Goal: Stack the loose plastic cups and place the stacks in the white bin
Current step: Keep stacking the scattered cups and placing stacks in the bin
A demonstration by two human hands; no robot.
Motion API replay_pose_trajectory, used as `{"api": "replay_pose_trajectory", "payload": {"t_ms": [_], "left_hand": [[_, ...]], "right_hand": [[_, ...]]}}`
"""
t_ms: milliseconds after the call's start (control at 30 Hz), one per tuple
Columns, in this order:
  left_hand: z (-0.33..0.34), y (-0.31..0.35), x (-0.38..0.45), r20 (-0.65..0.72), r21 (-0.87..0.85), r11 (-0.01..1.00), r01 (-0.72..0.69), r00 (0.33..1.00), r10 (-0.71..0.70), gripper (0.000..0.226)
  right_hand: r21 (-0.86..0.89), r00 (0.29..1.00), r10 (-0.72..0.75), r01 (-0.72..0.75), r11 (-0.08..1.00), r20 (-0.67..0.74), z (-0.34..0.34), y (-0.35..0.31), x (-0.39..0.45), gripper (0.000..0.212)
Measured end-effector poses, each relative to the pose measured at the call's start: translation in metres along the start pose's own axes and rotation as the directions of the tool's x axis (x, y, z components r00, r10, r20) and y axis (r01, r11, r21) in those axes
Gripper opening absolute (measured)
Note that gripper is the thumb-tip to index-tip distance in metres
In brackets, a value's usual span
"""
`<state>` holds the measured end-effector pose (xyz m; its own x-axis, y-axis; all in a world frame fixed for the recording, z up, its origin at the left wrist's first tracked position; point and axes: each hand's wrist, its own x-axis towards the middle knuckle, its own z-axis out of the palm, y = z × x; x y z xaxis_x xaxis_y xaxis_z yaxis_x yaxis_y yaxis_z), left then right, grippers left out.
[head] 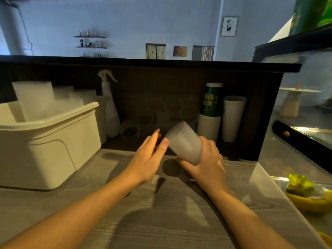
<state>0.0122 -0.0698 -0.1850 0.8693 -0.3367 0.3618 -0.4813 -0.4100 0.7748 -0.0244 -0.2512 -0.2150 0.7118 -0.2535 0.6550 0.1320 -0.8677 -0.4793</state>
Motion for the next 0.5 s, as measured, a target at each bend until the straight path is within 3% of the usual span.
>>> {"api": "replay_pose_trajectory", "payload": {"t_ms": [200, 333, 367, 433, 500], "left_hand": [[0.001, -0.002, 0.062, -0.1, 0.324, 0.946, -0.016, 0.994, 0.052, 0.077], [0.009, 0.009, 0.106, -0.057, 0.505, 0.863, 0.026, 0.998, 0.003, 0.056], [0.012, 0.009, 0.116, -0.04, 0.501, 0.866, 0.008, 0.999, 0.014, 0.053], [0.019, 0.009, 0.133, -0.005, 0.497, 0.864, -0.08, 0.995, 0.095, 0.067], [0.024, 0.008, 0.152, 0.033, 0.633, 0.75, -0.195, 0.974, 0.225, 0.08]], "right_hand": [[-0.036, 0.956, 0.219, -0.23, 0.972, -0.198, -0.004, 0.022, 0.008, 0.084], [-0.045, 0.906, 0.334, -0.357, 0.933, -0.259, -0.009, 0.033, 0.015, 0.084], [-0.042, 0.896, 0.349, -0.374, 0.927, -0.273, -0.009, 0.036, 0.016, 0.084], [-0.038, 0.885, 0.362, -0.389, 0.921, -0.293, -0.01, 0.039, 0.016, 0.084], [-0.037, 0.883, 0.366, -0.393, 0.919, -0.294, -0.009, 0.04, 0.017, 0.084]]}}
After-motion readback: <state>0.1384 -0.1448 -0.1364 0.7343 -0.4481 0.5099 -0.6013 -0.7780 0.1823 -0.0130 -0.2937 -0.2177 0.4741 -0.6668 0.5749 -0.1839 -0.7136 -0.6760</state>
